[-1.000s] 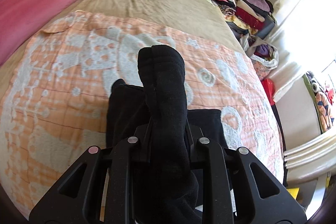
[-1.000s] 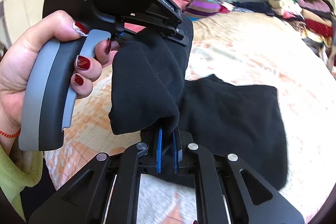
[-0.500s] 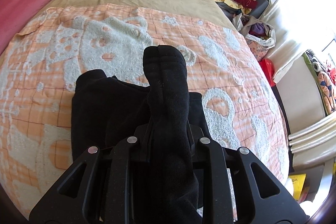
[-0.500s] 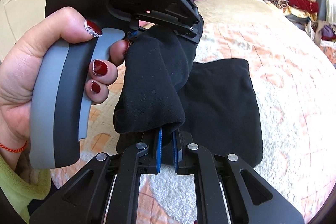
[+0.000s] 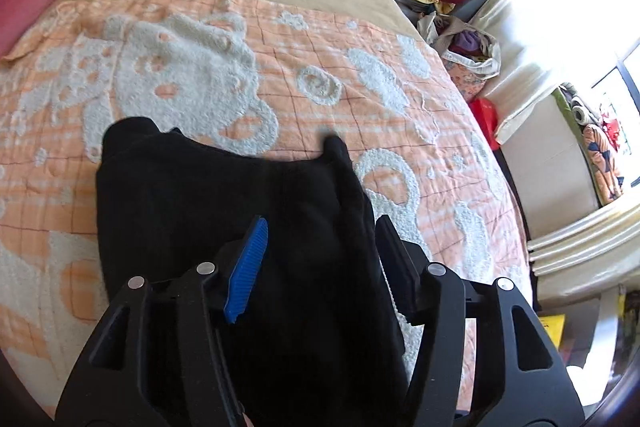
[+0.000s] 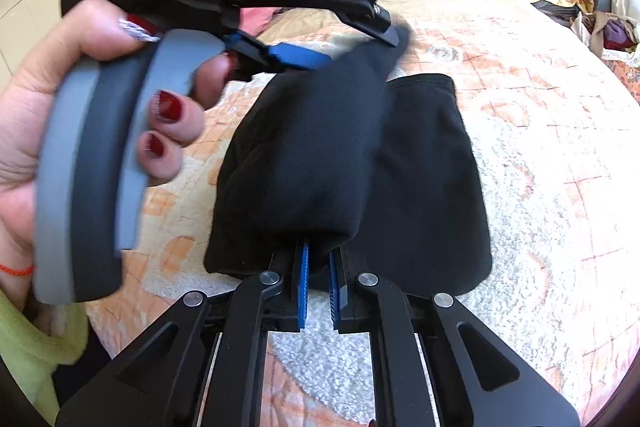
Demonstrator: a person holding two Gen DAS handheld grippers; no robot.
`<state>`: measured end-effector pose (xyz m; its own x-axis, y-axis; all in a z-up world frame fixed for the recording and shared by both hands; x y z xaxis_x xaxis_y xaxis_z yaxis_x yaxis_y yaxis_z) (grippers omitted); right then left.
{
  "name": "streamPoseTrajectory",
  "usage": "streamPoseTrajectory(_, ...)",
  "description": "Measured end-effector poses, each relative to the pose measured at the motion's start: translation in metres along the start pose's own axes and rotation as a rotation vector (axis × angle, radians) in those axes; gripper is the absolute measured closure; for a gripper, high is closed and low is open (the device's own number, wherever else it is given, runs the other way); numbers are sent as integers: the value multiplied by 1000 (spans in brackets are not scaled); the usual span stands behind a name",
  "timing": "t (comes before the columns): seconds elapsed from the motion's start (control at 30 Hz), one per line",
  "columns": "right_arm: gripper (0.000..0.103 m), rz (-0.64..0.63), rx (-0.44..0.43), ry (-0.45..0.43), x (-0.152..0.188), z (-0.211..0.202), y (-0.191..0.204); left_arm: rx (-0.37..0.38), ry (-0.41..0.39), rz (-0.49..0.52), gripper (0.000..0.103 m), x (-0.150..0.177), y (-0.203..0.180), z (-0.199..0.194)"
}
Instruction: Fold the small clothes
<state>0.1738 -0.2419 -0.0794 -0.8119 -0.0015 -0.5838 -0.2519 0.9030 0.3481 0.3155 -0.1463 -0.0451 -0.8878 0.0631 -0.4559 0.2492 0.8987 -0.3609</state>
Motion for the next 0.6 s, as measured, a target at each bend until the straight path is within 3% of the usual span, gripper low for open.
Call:
streamPoseTrajectory(0.17, 95, 55, 0, 25, 7, -1, -13, -7, -66, -2, 55, 0, 6, -22)
streamPoseTrajectory(0.33, 94, 91, 36, 39, 17, -10, -24, -93, -120, 16, 55, 13, 25, -44)
streamPoseTrajectory(0.6, 91, 213, 17, -74, 5, -47, -57, -244, -127, 20, 55, 58, 69, -52)
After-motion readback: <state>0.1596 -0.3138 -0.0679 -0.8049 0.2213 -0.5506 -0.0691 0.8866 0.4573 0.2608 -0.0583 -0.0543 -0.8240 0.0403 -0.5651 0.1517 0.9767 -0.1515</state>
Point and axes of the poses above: each gripper's, at about its wrist camera, not at the fingertips, and z roughly the way its jaws point, y to its left, x to its underside, the point moved 1 cm from there along z, roughly the way its jaws point, and after that the axes turned 2 degrees about z, right-handed, at the moved point
